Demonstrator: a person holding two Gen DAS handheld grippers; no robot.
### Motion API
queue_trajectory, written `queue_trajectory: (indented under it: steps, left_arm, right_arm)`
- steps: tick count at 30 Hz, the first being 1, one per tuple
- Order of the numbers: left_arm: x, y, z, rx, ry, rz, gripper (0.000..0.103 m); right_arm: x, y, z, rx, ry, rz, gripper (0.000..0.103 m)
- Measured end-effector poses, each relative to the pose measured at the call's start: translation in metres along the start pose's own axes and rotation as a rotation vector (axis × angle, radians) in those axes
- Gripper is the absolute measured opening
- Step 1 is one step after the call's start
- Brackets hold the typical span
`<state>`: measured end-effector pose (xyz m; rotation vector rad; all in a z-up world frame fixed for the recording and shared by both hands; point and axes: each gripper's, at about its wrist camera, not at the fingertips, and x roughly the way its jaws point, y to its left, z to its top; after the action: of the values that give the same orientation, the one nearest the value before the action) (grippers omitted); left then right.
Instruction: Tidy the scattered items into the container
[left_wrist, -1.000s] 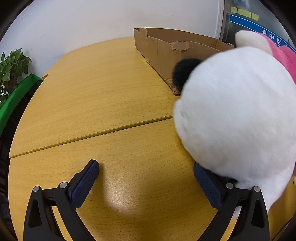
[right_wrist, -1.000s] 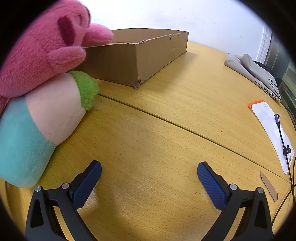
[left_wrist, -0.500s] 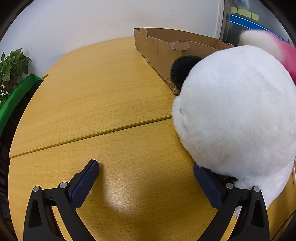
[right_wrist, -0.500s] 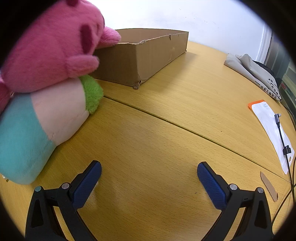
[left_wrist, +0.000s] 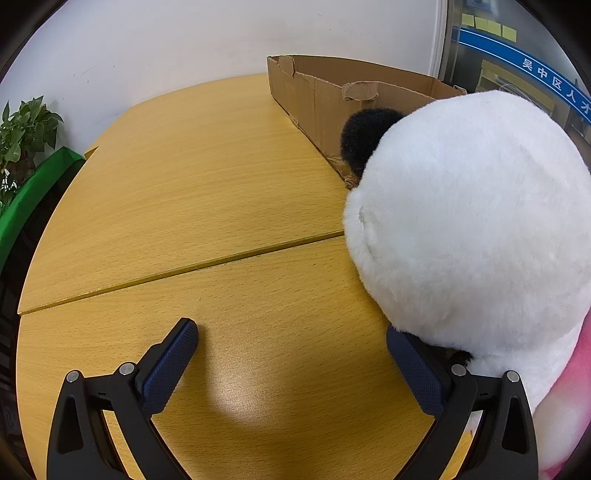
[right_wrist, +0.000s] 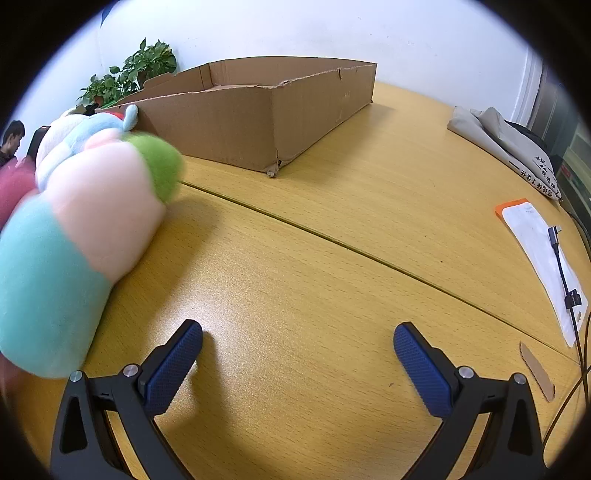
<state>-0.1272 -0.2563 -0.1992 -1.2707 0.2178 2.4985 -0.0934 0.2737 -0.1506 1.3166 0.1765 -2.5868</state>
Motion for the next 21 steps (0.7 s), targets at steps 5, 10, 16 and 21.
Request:
queue_trajectory:
  steps: [5, 10, 16, 21]
  left_arm:
    - [0.0005, 0.0005, 0.0000, 0.000, 0.000, 0.000, 0.103]
    - [0.0006, 0.0004, 0.0000, 0.000, 0.000, 0.000, 0.103]
    - [0.0006, 0.0003, -0.0001, 0.001, 0.000, 0.000, 0.103]
    - [0.0004, 0.0001, -0.0002, 0.001, 0.000, 0.000, 0.103]
  right_arm:
    - [-0.0010, 0.0008, -0.0015, 0.000, 0.000, 0.000, 0.103]
    - [-0.0016, 0.0012, -0.0019, 0.000, 0.000, 0.000, 0.103]
    - [-0.0017, 0.0012, -0.0019, 0.000, 0.000, -0.001, 0.103]
    - [-0.0016, 0.0013, -0.0020, 0.001, 0.000, -0.001, 0.103]
